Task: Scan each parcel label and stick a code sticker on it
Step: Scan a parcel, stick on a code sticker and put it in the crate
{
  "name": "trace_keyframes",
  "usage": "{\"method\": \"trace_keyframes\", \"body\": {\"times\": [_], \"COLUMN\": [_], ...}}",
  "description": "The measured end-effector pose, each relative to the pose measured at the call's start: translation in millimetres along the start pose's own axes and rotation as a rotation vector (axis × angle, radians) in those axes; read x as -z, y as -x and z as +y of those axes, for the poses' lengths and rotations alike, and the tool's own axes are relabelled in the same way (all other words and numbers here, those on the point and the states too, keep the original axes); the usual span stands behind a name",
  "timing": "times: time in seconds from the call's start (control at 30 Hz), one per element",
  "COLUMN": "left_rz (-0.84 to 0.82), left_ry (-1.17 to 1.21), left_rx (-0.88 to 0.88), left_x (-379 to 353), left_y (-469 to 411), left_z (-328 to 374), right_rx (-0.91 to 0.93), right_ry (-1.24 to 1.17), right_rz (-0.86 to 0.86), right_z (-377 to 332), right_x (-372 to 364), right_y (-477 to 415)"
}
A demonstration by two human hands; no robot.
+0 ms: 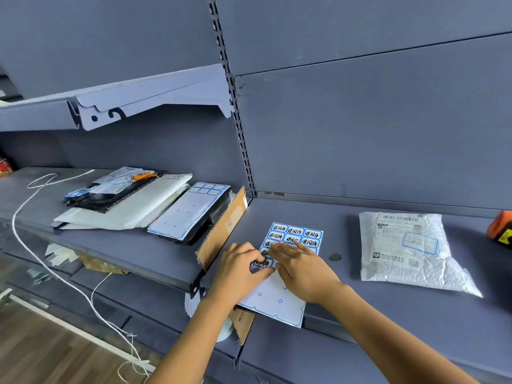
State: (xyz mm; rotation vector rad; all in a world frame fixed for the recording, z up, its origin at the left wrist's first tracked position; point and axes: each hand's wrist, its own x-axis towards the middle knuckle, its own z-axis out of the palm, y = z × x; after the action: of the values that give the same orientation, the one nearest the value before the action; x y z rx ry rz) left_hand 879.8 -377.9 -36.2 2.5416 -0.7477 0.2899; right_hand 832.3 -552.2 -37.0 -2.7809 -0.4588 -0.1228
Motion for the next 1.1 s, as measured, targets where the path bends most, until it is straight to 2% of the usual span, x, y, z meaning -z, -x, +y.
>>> {"method": "trace_keyframes", "body": {"times": [0.23,0.47,1.1], "left_rz": [0.071,0.238,0.328], "left_ry": [0.001,-0.015,0.165], "left_rx": [-0.052,-0.101,-0.013], "left_x": [-3.3,-8.7,-9.4], "left_y": [2.7,13.6,18.4], "left_z": [-2.0,3.5,7.5], "right_rx": [0.003,0.002,-0.005], "right_ry": [0.002,-0.01,0.017], "right_rz": [0.027,0.024,0.019], "right_z": [0.3,0.5,-1.0], "right_x": [-0.7,-0.8,1.5], "right_y": [1.6,1.8,2.1]}}
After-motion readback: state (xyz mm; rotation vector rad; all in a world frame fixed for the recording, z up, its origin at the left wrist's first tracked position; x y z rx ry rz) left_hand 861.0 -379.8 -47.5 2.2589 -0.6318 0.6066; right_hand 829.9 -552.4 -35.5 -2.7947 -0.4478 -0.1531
